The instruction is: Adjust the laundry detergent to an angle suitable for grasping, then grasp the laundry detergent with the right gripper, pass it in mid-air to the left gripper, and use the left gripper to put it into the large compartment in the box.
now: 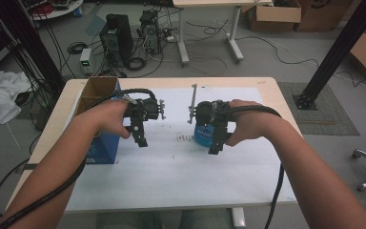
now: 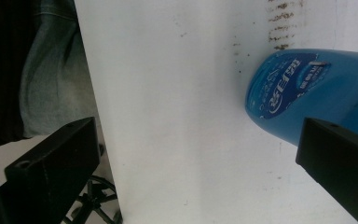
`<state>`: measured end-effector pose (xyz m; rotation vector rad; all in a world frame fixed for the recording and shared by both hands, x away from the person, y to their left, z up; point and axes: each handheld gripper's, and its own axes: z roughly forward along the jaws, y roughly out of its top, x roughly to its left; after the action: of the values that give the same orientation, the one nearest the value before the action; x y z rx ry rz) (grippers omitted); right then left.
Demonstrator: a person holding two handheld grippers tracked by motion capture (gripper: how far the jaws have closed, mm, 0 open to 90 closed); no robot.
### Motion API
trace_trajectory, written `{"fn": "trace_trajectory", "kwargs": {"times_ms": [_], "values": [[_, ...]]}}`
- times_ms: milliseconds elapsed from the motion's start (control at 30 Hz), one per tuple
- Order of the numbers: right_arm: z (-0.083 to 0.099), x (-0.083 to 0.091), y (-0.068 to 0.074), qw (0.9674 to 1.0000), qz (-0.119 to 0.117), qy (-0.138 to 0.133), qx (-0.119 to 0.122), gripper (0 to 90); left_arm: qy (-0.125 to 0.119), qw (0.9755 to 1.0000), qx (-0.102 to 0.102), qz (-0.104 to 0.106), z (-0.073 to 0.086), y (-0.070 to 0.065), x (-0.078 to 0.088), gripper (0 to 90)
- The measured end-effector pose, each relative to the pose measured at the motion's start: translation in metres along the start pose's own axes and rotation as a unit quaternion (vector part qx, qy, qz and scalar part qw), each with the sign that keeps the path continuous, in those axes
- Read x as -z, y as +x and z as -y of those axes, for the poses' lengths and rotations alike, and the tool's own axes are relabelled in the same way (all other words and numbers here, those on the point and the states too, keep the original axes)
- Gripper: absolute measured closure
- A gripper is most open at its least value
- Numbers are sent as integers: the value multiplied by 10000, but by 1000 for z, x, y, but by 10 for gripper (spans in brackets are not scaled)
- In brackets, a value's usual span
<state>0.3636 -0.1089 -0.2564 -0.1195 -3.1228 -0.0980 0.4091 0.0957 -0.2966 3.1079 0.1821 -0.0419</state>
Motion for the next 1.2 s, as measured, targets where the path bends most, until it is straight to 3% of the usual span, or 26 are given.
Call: {"fn": "trace_trajectory", "kwargs": {"times_ms": [667, 900, 1200], "values": [[-1, 1, 1, 10000, 11, -20, 40, 0, 16, 10000, 8, -33, 2, -2, 6, 1], [-2, 4, 0, 9999, -10, -49, 88, 0, -13, 10000, 43, -79, 3, -5, 16, 1], [0, 3, 2, 10000, 23, -17, 69, 0, 21, 10000, 16, -42, 2, -6, 13, 1]]}}
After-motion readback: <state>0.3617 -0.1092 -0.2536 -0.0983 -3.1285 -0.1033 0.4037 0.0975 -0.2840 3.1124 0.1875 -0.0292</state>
